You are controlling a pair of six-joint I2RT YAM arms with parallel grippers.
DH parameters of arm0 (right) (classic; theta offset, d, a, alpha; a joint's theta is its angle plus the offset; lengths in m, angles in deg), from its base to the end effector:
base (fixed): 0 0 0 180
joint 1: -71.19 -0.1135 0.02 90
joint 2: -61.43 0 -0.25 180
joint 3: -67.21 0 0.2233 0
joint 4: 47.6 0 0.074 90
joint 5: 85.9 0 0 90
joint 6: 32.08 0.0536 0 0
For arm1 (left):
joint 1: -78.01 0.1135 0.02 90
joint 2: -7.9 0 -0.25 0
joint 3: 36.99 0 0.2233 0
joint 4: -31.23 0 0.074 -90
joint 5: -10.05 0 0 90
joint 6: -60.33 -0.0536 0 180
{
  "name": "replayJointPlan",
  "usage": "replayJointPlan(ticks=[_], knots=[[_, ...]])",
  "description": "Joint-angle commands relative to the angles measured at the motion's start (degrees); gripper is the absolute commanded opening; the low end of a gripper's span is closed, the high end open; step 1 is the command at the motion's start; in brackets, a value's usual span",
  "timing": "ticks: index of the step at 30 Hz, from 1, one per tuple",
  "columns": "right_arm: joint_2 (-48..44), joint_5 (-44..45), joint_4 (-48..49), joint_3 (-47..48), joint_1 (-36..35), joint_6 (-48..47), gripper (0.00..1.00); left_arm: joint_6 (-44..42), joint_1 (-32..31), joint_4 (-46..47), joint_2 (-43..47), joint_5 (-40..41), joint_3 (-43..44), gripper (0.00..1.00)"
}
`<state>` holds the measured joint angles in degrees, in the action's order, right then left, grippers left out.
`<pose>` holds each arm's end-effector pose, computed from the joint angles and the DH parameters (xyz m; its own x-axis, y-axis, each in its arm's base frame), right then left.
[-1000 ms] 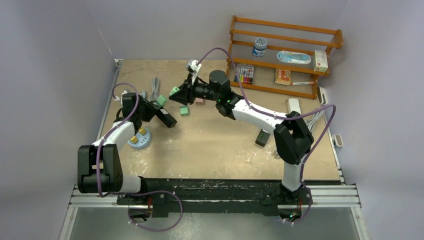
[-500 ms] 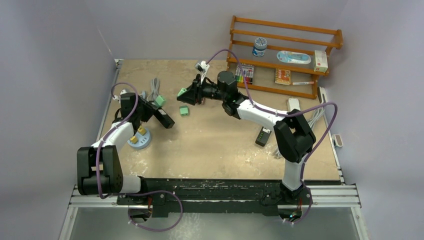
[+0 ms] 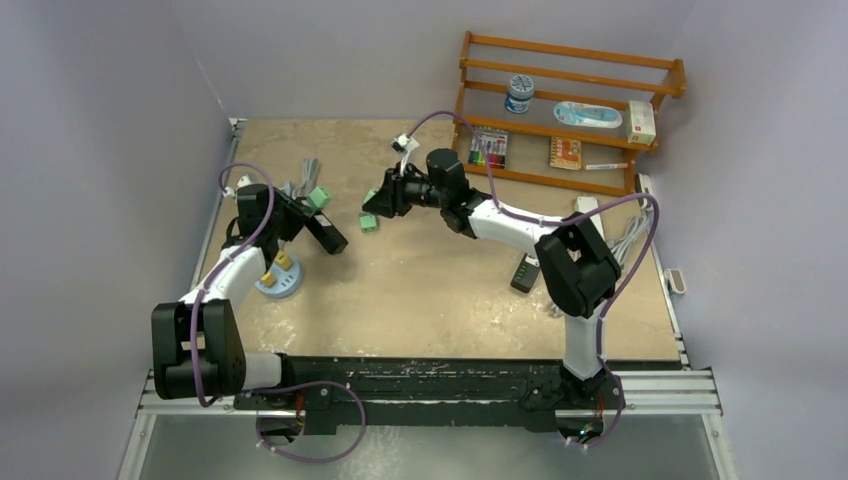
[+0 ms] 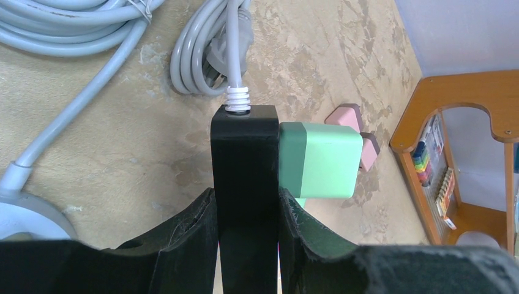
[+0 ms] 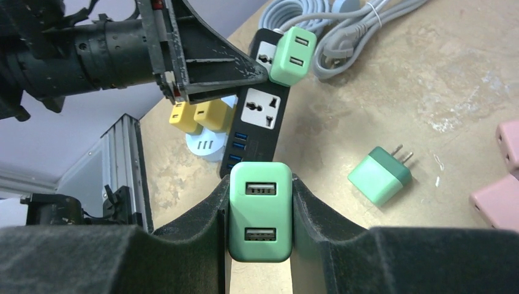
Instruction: Pull the plug off the socket
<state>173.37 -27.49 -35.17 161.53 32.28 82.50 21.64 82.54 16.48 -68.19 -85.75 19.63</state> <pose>0.3289 0.3016 0.2670 -0.4554 0.0877 -0.8859 -0.8264 0.3284 0.4573 0.2753 0.0164 0.2101 -0.3541 -0.8070 -0.4725 -0.4346 0.5894 -0.6809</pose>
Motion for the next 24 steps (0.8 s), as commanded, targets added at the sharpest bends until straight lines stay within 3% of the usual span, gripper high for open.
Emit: replayJointPlan(ticks=[1, 14, 24], knots=[[-1.85, 1.37, 0.36, 1.28, 0.73, -0.23, 0.0, -1.44, 1.08, 6.72, 1.38, -3.02, 3.09, 0.0], [0.82, 1.43, -3.41, 0.21, 2.98, 1.17, 0.0, -9.3, 5.29, 2.18, 1.83, -4.96, 8.92, 0.0], [5.53, -1.98, -4.83, 3.8, 4.77, 3.32, 0.0, -7.75, 5.3, 4.8, 1.19, -5.71, 7.71, 0.0]])
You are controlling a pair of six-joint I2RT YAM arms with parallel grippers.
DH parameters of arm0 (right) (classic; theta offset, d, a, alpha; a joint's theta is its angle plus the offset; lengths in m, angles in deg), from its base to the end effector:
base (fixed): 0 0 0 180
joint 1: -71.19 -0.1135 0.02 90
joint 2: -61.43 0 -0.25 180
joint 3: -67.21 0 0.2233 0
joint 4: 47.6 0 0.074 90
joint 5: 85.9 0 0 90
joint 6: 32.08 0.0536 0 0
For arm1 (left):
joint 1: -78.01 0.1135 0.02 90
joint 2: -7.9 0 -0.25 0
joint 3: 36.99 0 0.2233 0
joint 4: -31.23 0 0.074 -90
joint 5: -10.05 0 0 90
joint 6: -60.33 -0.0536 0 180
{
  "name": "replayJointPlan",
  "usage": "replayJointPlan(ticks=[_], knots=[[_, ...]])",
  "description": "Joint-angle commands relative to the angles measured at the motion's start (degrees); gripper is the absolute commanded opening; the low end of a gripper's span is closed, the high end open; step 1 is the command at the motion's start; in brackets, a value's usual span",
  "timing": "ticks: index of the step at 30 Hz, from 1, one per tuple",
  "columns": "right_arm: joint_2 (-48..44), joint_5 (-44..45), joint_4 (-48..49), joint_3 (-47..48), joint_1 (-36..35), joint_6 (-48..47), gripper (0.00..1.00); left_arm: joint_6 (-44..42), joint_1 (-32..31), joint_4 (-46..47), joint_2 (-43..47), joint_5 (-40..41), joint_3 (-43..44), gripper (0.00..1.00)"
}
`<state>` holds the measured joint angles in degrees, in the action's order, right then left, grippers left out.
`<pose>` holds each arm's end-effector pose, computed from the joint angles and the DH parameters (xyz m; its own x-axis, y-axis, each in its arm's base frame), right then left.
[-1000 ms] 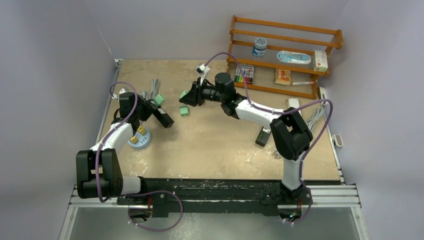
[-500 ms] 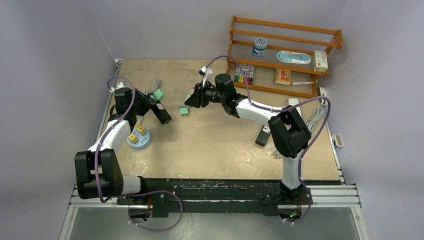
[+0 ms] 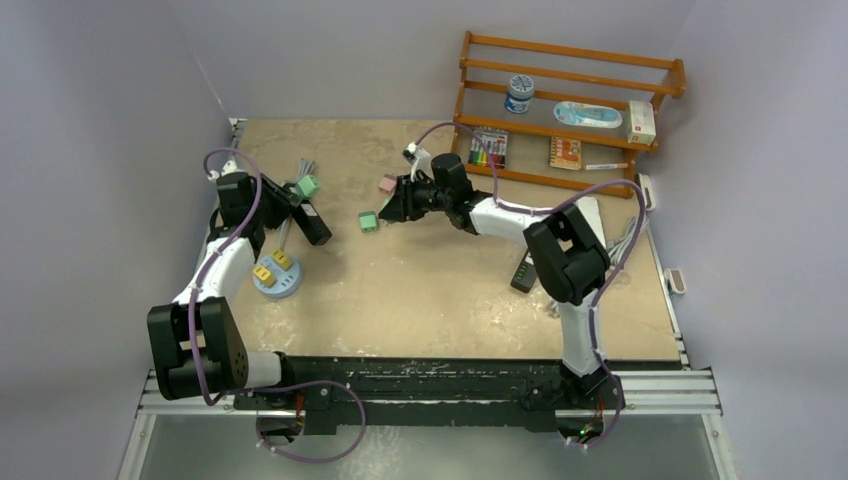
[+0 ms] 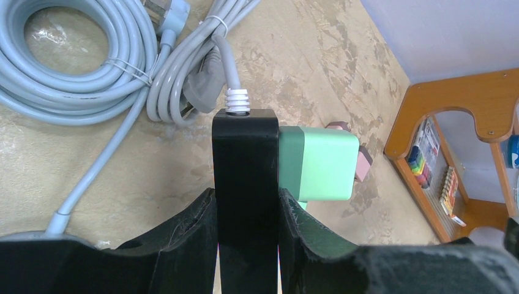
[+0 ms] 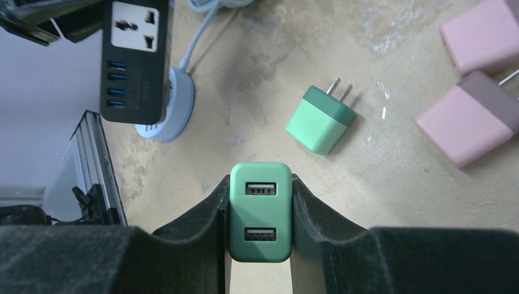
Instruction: Pull the plug off the socket
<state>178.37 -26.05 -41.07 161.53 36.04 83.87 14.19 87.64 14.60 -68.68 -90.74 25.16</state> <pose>0.3565 0.2840 0.2171 -0.5943 0.0443 -0.8030 -0.7033 0.4557 0.5456 0.2844 0.0381 0.2357 -0.3625 -0.7519 -0.5507 -0.3569 0.6578 -0.6632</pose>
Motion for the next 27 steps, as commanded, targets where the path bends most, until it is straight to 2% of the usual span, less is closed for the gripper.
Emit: replayJointPlan(ticks=[1, 8, 12, 17, 19, 21, 22, 25, 27], knots=[[1.34, -3.87, 0.59, 4.93, 1.12, 2.04, 0.0, -0.07, 0.16, 6.78, 1.66, -0.72, 2.12, 0.0], [6.6, -5.88, -5.8, 11.07, 1.31, 1.08, 0.0, 0.7, 0.21, 7.81, 2.28, -0.94, 1.25, 0.0], [9.09, -7.06, -9.25, 12.34, 1.31, 0.25, 0.08, 0.72, 0.17, 8.0, 2.69, -0.66, 0.79, 0.0], [9.62, -6.42, -11.8, 11.46, 1.32, -2.44, 0.12, 1.99, 0.22, 9.3, 2.86, -0.27, -0.8, 0.0], [9.36, -6.53, -11.61, 10.01, 1.29, -2.6, 0.21, 2.04, 0.21, 9.39, 2.52, -0.29, -0.61, 0.0], [9.18, -6.3, -12.39, 9.14, 1.31, -3.08, 0.41, 1.87, 0.22, 9.1, 1.85, -0.82, 0.07, 0.0], [9.18, -6.31, -12.59, 8.74, 1.32, -2.93, 0.47, 1.77, 0.2, 8.99, 1.65, -0.89, 0.3, 0.0], [9.28, -5.51, -13.23, 9.38, 1.27, -3.39, 0.61, 1.98, 0.22, 9.46, 1.44, -1.2, 0.31, 0.0], [9.22, -4.64, -13.66, 10.15, 1.27, -3.96, 0.65, 2.45, 0.16, 9.88, 1.54, -1.19, -0.18, 0.0]])
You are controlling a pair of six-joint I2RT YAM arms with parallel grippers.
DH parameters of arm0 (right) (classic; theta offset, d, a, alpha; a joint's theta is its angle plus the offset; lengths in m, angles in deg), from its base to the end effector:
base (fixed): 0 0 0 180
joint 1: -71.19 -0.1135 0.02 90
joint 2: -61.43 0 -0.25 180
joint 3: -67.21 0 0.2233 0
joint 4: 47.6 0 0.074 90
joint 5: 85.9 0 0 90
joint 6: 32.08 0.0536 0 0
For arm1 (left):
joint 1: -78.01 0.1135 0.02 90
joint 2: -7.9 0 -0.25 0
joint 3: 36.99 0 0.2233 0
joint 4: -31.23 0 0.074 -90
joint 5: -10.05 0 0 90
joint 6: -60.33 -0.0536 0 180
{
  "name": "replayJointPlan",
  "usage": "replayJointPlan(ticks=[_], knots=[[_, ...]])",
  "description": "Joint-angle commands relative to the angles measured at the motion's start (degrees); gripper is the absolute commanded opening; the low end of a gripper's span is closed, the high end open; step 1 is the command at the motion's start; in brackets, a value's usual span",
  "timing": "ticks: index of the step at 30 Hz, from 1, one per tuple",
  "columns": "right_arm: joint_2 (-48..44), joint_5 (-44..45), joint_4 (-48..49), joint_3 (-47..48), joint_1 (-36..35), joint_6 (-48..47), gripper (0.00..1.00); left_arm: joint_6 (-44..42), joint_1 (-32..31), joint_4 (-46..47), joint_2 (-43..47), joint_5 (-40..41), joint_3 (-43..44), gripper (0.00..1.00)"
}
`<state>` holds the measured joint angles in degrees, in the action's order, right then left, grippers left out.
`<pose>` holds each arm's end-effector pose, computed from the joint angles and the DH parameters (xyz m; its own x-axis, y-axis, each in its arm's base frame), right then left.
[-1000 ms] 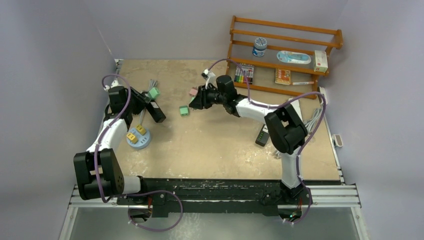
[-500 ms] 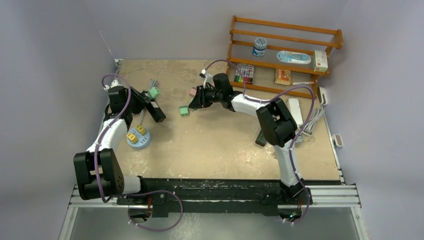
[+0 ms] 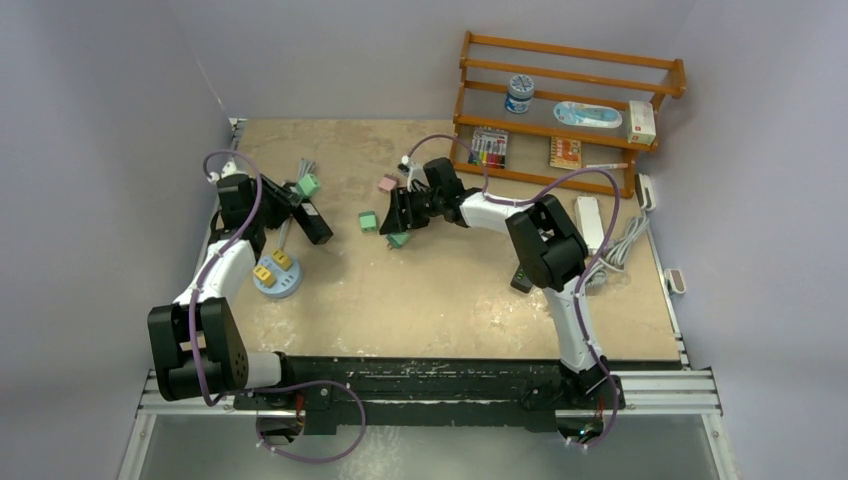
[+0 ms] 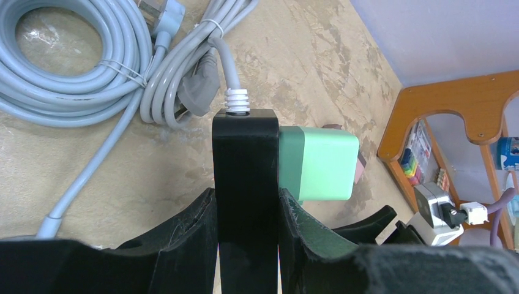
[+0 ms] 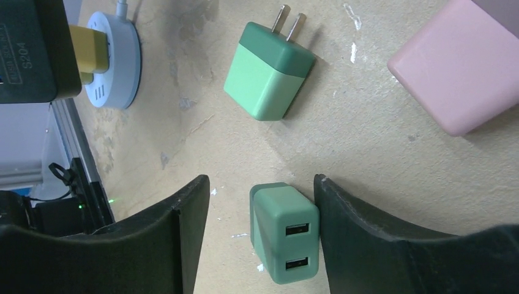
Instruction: Pull the plug off the socket
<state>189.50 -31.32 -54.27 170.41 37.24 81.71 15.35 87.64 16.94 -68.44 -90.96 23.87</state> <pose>0.3784 0.2922 0.1548 -0.7459 -0.1059 -0.6576 -0.6163 0.4840 0.6212 0.2837 0.0378 0.2340 -0.3455 -0.7629 -0.5465 -0.3468 0.6449 -0.6810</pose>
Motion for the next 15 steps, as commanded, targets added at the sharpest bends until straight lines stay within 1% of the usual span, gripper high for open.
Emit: replayJointPlan(ticks=[1, 4, 7, 10, 12, 13, 15], knots=[[-1.96, 1.4, -0.64, 1.53, 0.05, -1.88, 0.66, 1.49, 0.2, 7.57, 1.36, -0.83, 0.85, 0.0], [-3.54, 3.28, -0.77, 1.61, 0.12, -2.51, 0.68, 1.49, 0.13, 7.7, 1.87, -1.09, 0.46, 0.0], [-6.61, 6.28, 0.29, 1.02, 0.05, -3.51, 0.75, 0.95, -0.05, 8.4, 2.47, -2.19, 0.69, 0.0], [-9.89, 8.52, 4.7, -0.44, 0.12, -3.18, 0.83, -0.12, -0.47, 8.18, 2.72, -3.67, 1.49, 0.0], [-11.44, 8.34, 6.88, -0.06, 0.09, -3.14, 0.9, -1.5, -0.94, 8.03, 3.0, -5.17, 1.86, 0.0], [-11.8, 6.81, 8.43, 0.5, 0.12, -3.05, 0.98, -2.09, -1.2, 8.05, 3.15, -5.91, 1.85, 0.0], [-11.39, 4.28, 9.65, 4.02, 0.09, -3.04, 0.99, -2.68, -1.51, 8.51, 3.28, -7.84, 1.87, 0.0]])
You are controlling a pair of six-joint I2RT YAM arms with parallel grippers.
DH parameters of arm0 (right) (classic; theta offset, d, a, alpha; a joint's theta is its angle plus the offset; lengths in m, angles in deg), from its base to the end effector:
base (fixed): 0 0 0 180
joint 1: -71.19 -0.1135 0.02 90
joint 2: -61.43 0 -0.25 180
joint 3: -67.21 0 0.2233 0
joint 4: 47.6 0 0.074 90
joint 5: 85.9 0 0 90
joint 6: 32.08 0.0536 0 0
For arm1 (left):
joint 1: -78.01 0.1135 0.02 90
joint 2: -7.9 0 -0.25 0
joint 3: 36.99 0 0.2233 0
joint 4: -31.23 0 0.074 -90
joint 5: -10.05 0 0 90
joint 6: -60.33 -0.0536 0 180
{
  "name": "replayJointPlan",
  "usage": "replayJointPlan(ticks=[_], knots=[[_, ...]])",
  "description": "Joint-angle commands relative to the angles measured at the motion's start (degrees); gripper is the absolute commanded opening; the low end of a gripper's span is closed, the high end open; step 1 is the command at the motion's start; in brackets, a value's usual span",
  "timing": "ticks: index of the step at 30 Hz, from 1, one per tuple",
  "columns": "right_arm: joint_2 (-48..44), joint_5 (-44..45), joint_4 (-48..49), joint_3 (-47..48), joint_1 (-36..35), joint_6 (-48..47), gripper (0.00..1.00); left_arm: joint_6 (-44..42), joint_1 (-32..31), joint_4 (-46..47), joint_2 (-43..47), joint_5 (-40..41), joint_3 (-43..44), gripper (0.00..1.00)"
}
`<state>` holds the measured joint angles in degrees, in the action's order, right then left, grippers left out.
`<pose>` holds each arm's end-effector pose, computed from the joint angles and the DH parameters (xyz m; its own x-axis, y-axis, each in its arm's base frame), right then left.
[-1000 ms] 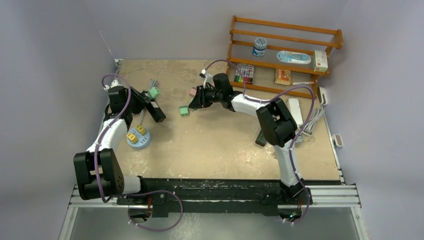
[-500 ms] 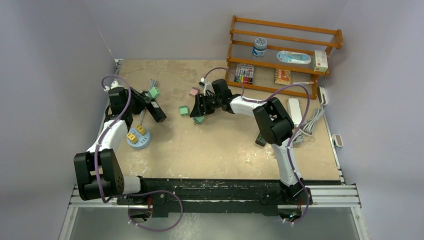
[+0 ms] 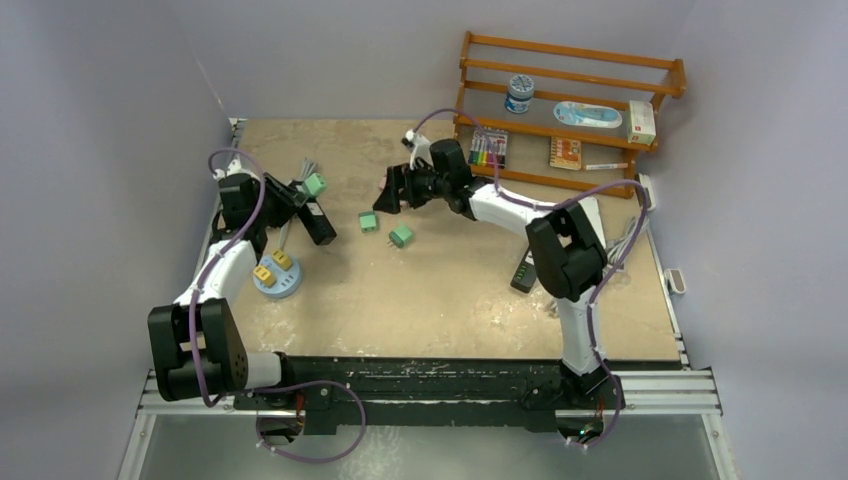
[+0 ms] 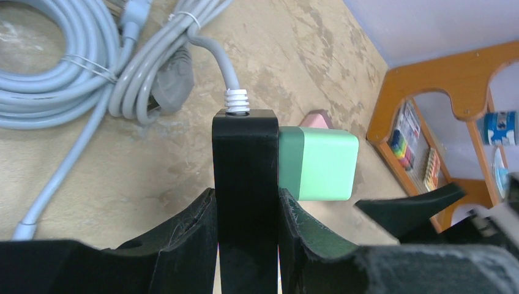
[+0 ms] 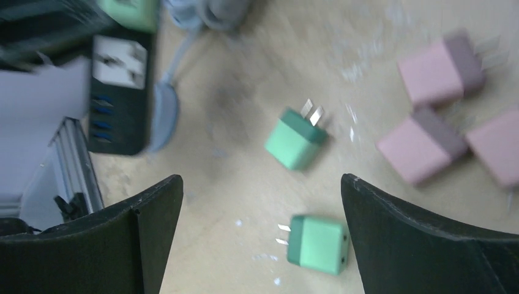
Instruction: Pull the plug off the socket
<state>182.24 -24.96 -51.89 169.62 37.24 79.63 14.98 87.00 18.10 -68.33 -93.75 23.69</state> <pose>0.3765 0.2849 0.2111 -0.6154 -0.0245 -0.7879 -0.6805 0.5208 0.5154 0.2847 0.0321 0.2360 -0.3758 -0.7504 -0.5437 -0.2940 0.6530 -0.6980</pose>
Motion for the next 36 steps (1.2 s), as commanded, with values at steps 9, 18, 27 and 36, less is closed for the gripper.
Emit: replayJointPlan(ticks=[9, 18, 27, 36], knots=[[4.61, -8.69, 7.58, 20.67, -0.88, 4.5, 0.97, -2.39, -3.03, 11.08, 4.08, -10.12, 1.83, 0.0], [9.49, -10.49, 6.76, 26.59, -4.91, 6.24, 0.96, -5.77, -6.76, 7.98, 5.43, -7.08, 2.32, 0.0], [11.97, -12.2, 3.09, 29.8, -6.22, 6.11, 0.32, -5.92, -6.79, 7.83, 6.09, -6.14, 2.27, 0.0], [7.61, 13.69, -10.61, 32.27, -10.46, -8.72, 0.0, -6.59, -6.77, -0.43, 4.14, 3.44, 4.99, 0.0]])
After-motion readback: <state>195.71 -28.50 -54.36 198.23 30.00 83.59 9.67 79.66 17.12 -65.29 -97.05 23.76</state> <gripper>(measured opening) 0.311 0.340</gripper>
